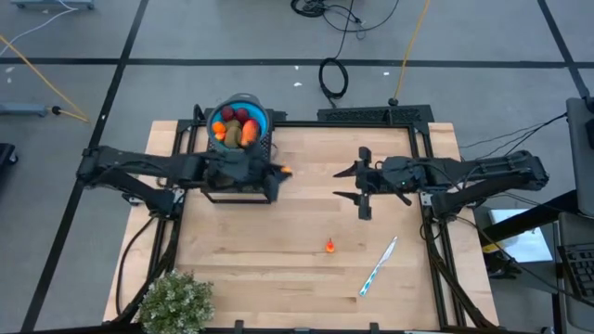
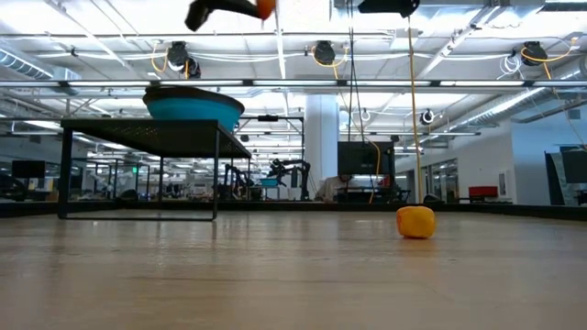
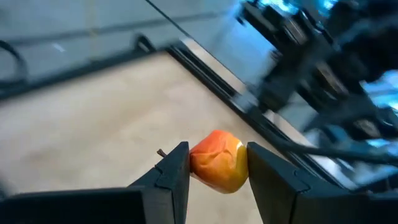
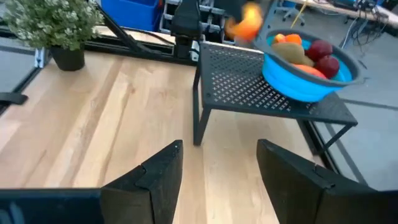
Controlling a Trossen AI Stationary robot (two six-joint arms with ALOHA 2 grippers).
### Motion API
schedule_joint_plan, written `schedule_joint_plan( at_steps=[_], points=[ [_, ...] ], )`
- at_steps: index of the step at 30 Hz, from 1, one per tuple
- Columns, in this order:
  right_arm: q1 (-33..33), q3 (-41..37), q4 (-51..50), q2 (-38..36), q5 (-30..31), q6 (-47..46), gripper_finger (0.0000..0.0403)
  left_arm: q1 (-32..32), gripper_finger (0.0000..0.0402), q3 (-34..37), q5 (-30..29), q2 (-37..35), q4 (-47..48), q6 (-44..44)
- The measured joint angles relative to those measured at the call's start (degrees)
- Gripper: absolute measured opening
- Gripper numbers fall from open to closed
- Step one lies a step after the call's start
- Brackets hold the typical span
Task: Pick & Place Fruit
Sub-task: Put the top peach into the blue strainer bowl on the shelf
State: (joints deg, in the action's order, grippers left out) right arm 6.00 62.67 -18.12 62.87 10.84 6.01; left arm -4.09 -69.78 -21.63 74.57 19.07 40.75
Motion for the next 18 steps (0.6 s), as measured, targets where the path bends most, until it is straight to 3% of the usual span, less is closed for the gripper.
schedule_joint_plan(
  at_steps=[9, 18],
  points=[
    [-0.04, -0.04, -2.59, -2.37, -0.12, -2.31, 0.0155, 6.52, 0.0136, -0.09, -8.4, -6.97, 11.25, -6.77],
    [-1.71, -0.04, -6.84, -5.24, -0.8, -0.78, 0.003, 16.77, 0.0136, -0.07, -5.04, -7.59, 21.43, -10.14]
  ],
)
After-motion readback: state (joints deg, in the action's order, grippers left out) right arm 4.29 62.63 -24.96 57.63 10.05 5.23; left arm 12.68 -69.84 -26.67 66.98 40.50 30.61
